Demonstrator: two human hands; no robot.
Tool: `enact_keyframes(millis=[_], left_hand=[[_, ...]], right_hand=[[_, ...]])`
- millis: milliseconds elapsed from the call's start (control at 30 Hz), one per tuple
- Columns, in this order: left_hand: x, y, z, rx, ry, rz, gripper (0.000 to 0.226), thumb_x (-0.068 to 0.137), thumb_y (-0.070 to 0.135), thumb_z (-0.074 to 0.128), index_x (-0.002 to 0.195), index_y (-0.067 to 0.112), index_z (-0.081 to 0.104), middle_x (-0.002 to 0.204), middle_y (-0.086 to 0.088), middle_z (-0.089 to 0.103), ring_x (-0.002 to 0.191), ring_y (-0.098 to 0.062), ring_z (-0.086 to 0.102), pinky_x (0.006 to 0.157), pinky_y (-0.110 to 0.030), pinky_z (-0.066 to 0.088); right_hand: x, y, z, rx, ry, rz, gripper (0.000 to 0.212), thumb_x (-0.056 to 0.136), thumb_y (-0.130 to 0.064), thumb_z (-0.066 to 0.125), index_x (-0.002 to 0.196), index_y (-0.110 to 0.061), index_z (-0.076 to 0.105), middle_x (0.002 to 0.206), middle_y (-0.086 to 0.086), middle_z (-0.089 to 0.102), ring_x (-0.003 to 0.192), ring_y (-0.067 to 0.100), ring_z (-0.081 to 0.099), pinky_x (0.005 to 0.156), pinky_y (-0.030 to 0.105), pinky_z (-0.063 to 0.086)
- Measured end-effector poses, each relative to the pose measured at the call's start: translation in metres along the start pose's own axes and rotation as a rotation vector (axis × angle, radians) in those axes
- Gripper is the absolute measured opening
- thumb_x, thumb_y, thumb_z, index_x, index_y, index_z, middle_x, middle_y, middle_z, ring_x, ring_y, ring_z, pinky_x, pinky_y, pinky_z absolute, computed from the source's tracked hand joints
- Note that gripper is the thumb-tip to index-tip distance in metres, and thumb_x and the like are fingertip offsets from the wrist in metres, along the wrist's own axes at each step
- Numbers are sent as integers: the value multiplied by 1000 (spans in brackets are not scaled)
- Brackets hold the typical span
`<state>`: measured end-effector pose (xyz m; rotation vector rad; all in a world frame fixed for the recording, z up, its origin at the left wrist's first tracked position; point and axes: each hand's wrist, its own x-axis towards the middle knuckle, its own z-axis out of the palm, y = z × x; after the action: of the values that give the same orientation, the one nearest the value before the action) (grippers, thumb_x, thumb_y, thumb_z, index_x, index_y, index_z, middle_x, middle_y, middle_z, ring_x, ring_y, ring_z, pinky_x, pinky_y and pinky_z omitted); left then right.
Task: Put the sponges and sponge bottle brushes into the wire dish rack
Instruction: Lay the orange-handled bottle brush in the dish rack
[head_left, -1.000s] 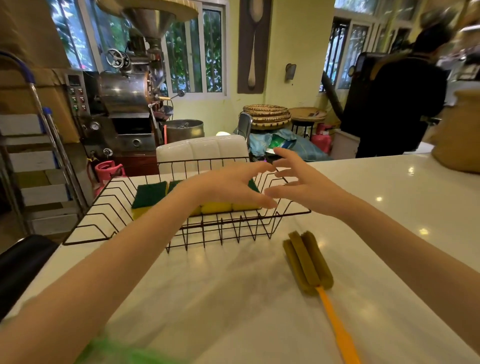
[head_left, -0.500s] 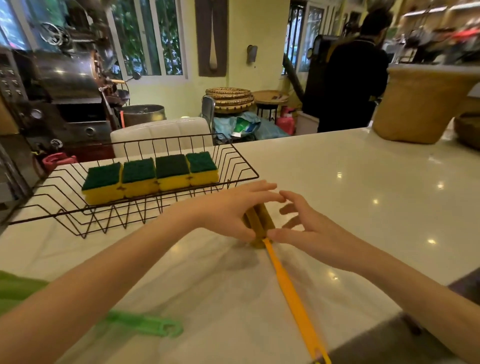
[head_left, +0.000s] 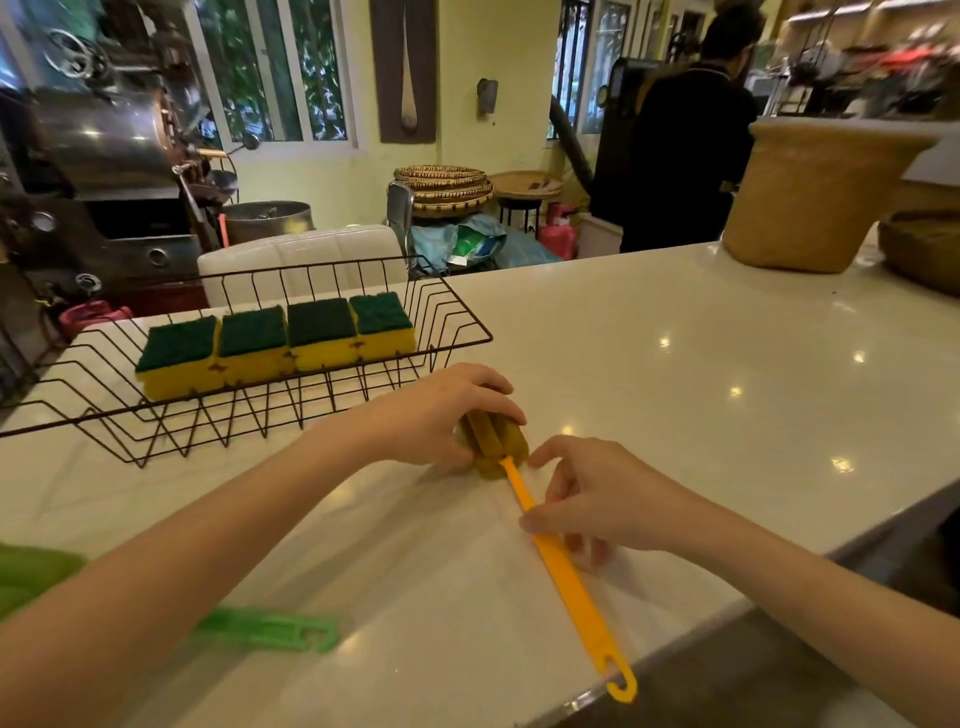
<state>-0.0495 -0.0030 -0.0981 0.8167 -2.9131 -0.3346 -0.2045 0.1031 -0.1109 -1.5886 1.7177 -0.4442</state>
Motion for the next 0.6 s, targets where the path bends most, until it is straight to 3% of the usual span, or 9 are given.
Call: enact_keyframes(millis=[100,167,267,367,600], left_hand=[[1,-1,-4,23,8,-4,45,72,24,68,113,35,54,124,2,47,112,-14,38,89,-25,35],[-1,-3,-10,35,-8,-15,43,71,33,70,111,38,55,114,6,51,103,-12,40,84,-24,38],[-8,-4,-22,6,6,-28,44,70,40,69,111,38,55,104,8,51,93,-8,42,74,-15,36],[-15,-3,-39,-59,54,-62,44,68,43,70,110,36,56,99,10,52,87,-7,47,69,-14,39],[-32,-4,-86,-219,216,-106,36,60,48,70,91,49,52,92,24,52,89,-4,51,65,-14,40]], right_hand=[[3,0,-6,-41,-39,-23,18,74,-20,64,91,-19,60,68,-1,63,43,9,58,44,19,47],[5,1,-10,51,-94,-17,10,73,-12,61,82,-14,60,59,-1,64,43,14,59,44,22,48],[8,2,-22,132,-123,-51,13,71,-3,58,81,-10,64,52,-1,60,45,15,58,45,28,52],[13,-4,-38,77,-73,-127,16,70,-5,61,79,-15,69,51,-7,59,51,9,57,45,24,48],[31,-37,-62,62,14,-306,12,74,-10,63,79,-19,70,48,-8,59,46,3,51,40,17,41]])
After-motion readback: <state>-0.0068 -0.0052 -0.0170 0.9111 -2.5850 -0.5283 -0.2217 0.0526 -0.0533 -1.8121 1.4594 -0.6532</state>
